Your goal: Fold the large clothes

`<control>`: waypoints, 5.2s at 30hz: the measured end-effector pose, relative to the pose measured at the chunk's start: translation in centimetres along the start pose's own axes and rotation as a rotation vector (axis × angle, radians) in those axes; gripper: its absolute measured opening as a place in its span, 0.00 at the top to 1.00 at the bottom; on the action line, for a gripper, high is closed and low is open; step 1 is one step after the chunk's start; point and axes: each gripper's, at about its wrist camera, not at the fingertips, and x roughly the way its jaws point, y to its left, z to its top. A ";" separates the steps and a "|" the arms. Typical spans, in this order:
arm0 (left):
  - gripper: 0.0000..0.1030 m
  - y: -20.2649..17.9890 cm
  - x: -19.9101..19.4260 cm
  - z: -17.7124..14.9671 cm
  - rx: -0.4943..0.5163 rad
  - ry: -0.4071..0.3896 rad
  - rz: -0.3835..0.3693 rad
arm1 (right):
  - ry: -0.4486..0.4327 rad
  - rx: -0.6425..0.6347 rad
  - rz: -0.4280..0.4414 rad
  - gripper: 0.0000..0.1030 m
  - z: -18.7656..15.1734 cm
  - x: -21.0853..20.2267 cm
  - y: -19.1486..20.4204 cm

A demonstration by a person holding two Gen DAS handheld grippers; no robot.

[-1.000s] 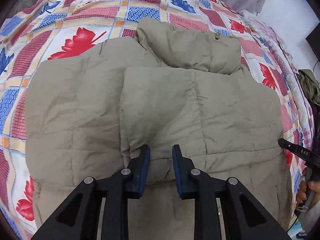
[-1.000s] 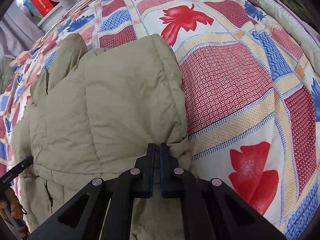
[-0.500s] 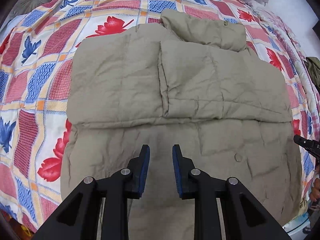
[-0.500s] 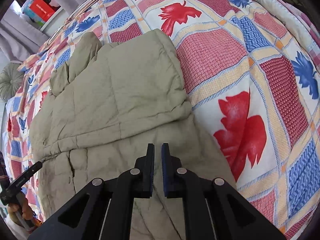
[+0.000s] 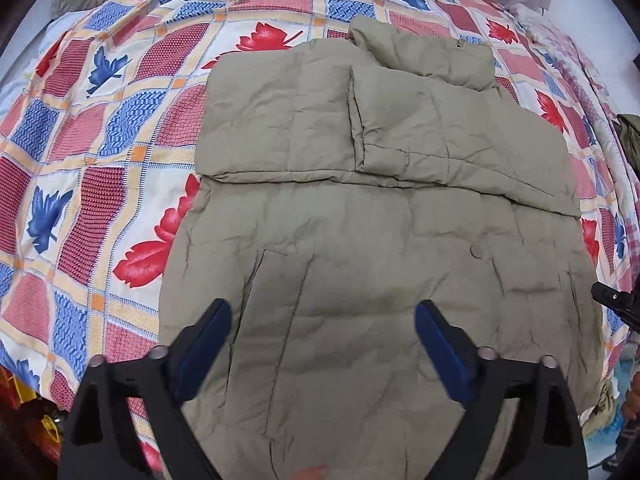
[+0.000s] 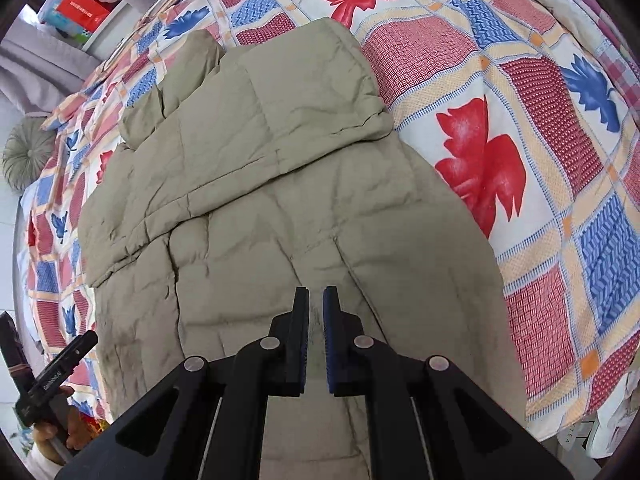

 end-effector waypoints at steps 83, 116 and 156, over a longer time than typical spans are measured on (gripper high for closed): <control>0.84 7.3 -5.0 -6.8 -0.213 0.084 -0.491 | 0.169 0.360 0.324 0.89 -10.3 -1.5 -5.2; 0.84 3.5 -4.3 22.1 -0.084 -0.362 -0.215 | -0.294 -0.307 0.041 0.90 18.9 -6.6 13.9; 0.00 4.0 3.2 19.6 -0.128 -0.253 -0.120 | -0.217 -0.072 0.126 0.34 22.7 4.1 9.7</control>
